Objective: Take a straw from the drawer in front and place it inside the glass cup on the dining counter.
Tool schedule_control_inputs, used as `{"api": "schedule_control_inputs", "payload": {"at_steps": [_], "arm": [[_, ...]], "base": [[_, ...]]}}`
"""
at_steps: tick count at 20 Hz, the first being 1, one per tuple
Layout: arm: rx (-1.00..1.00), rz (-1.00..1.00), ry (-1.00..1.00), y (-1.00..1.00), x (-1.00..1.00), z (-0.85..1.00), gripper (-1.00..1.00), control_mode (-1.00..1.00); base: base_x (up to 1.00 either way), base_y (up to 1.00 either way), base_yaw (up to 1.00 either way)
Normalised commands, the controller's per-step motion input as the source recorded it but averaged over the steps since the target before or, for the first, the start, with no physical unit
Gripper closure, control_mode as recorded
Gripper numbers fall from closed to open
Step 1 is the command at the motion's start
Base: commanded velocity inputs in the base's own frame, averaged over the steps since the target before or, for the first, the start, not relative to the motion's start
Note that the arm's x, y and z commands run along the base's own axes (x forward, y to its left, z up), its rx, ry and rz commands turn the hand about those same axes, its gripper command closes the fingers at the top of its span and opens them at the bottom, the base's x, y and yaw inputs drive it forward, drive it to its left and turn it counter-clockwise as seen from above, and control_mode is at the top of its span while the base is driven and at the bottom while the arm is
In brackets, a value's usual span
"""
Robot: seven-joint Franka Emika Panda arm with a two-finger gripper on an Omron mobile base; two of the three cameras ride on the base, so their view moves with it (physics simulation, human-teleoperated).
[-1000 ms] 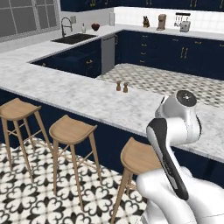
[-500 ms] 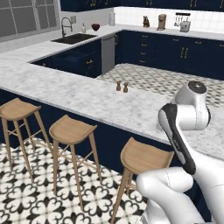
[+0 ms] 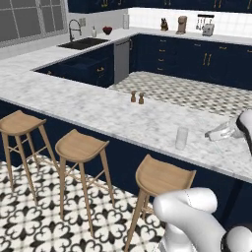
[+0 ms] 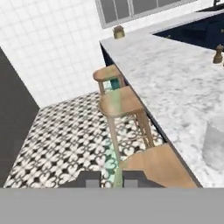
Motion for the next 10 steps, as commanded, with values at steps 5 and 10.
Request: {"api": "schedule_control_inputs", "payload": {"at_steps": [5, 10], "arm": [[0.58, 0.05, -0.13, -0.42, 0.0, 0.49, 1.0, -1.0], [0.42, 0.03, -0.17, -0.06, 0.0, 0.63, 1.0, -1.0]], "base": [[0.0, 0.0, 0.0], [0.0, 0.0, 0.0]]}}
